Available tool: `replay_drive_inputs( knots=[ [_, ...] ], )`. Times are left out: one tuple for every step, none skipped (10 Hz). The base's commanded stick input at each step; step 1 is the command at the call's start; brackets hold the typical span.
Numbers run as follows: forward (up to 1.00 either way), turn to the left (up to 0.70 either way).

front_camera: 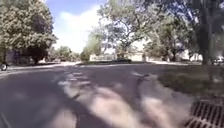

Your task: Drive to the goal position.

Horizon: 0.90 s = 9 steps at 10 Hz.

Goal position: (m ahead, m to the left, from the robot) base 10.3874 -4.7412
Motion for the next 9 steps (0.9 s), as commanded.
replay_drive_inputs(
  knots=[
    [1.0, 0.0],
    [1.0, 0.0],
    [1.0, 0.0],
    [1.0, -0.02],
    [1.0, -0.27],
    [1.0, -0.33],
    [1.0, -0.35],
    [1.0, -0.35],
    [1.0, -0.35]
  ],
)
